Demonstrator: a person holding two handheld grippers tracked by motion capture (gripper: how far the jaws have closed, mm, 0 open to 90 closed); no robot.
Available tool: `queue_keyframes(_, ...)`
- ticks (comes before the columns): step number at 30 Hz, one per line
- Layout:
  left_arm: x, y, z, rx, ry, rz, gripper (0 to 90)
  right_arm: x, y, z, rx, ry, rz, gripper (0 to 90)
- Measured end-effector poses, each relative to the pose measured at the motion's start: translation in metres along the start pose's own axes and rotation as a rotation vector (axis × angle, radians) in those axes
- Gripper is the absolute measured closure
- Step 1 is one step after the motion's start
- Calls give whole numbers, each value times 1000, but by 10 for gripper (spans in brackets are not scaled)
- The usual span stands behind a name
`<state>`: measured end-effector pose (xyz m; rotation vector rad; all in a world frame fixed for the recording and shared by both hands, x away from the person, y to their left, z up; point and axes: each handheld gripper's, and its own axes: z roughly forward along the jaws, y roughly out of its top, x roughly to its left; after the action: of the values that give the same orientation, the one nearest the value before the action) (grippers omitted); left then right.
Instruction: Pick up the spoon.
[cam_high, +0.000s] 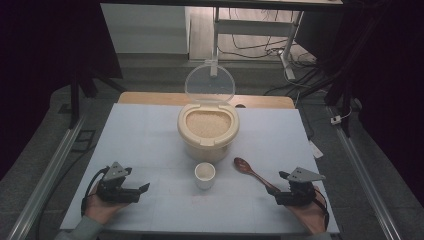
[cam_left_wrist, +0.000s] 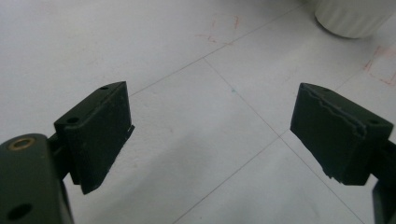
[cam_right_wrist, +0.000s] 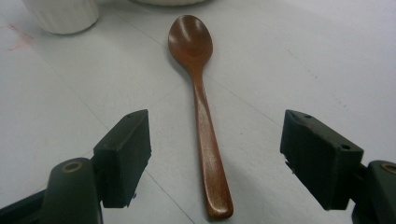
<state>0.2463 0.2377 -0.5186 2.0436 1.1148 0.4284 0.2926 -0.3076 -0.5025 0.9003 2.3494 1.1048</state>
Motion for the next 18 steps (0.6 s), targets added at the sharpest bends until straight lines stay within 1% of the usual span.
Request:
queue_keyframes(3,-1,1,2,9,6,13,123,0,0,1,5,4,8,253)
queue_keyframes(6,-1,0,2,16,10,8,123,0,0,0,0,-2,5,265)
queue_keyframes(9,-1,0,2,15,10,7,123,1,1,-1,6,-8,6,266)
queue_keyframes(12,-2,0,3,14,10,18,123,2,2,-1,14,-4,5,267)
queue_keyframes(15,-2,0,3,15,9,18,123,2,3,0,21,0,3,283)
queue_keyframes(17,-1,0,3,12,9,18,123,2,6,-1,32,-9,-5,284)
queue_keyframes(18,-1,0,3,9,9,17,123,3,7,-1,31,-4,3,284)
